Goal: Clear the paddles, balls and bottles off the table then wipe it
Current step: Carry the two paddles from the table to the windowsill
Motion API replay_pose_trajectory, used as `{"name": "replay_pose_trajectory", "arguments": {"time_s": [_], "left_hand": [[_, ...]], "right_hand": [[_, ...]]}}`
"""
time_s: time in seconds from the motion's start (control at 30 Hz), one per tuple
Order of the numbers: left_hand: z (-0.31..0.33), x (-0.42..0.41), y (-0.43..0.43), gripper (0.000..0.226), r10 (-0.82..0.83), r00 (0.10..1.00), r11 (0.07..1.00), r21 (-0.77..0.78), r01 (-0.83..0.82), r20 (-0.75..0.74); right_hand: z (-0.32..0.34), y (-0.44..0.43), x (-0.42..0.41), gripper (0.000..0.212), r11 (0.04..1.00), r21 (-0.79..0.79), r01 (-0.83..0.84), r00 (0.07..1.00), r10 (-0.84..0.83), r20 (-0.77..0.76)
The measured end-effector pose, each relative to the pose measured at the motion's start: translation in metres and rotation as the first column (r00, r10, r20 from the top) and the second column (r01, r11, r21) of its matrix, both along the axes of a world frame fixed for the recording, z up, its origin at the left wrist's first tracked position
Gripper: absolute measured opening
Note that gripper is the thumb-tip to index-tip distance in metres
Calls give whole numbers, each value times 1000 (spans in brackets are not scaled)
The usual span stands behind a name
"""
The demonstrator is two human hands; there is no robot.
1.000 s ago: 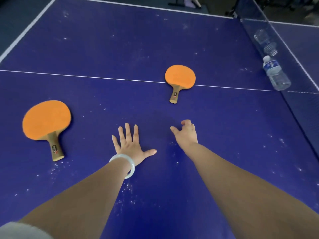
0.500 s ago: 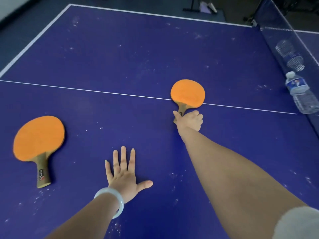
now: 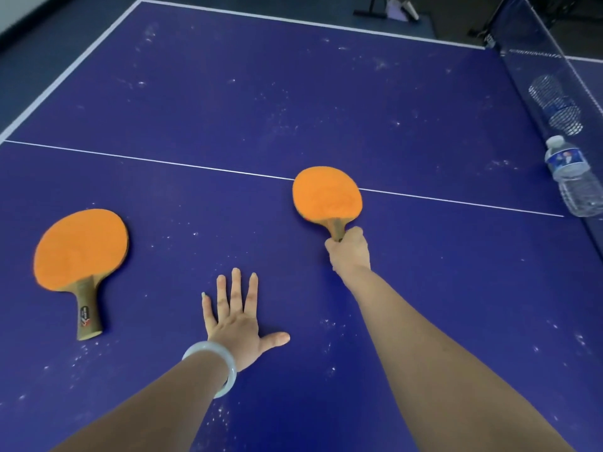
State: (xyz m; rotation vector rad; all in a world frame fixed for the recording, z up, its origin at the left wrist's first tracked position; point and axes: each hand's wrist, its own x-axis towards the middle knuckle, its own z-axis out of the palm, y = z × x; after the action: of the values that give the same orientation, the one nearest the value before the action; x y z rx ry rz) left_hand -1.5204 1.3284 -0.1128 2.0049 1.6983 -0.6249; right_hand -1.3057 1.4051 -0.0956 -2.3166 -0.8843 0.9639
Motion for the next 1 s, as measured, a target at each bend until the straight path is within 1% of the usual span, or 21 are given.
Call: {"name": "replay_pose_trajectory", "arguments": {"time_s": [0.03,0.1,0.33,0.5,0.57,0.63,0.77,0.83,0.87,0.93,1.0], "left_hand": [[-1,0,0,117,1,1000,1000,9,-1,3],[-1,-1,0,118,-1,1000,1000,22,1,4],[-2,0,-2,117,-12,1000,998,66,11,11],[-2,-4,-2,121,-2,998,997,83,-4,66],[-2,-6,-3,121,-8,994,996,85,-1,108],[0,-13,-5,118,-28,984,992,122,7,177],[7,-50,-16,99,-104,943,977,210,37,316],[10,-77,-27,92,-77,941,966,260,-11,329],[11,-89,-33,88,-41,939,956,286,-62,342],[15,-116,-42,82,72,921,923,325,-208,383],[19,-141,-45,80,184,894,869,358,-342,408]], "right_hand": [[0,-12,-6,24,999,-11,-53,998,53,30],[1,-36,-20,22,995,-22,-97,993,98,69],[-1,-106,-61,19,997,-44,-57,994,61,90],[-2,-144,-87,24,995,-95,-34,994,44,103],[-2,-157,-99,24,994,-107,-22,995,32,94],[-1,-169,-112,22,993,-118,-7,997,16,75],[3,-183,-139,22,994,-113,-6,998,13,63],[6,-182,-156,22,994,-108,-33,997,40,59],[7,-180,-164,21,994,-101,-44,998,48,45],[10,-171,-186,20,993,-87,-75,997,76,5],[12,-159,-210,19,990,-81,-114,993,112,-28]]}}
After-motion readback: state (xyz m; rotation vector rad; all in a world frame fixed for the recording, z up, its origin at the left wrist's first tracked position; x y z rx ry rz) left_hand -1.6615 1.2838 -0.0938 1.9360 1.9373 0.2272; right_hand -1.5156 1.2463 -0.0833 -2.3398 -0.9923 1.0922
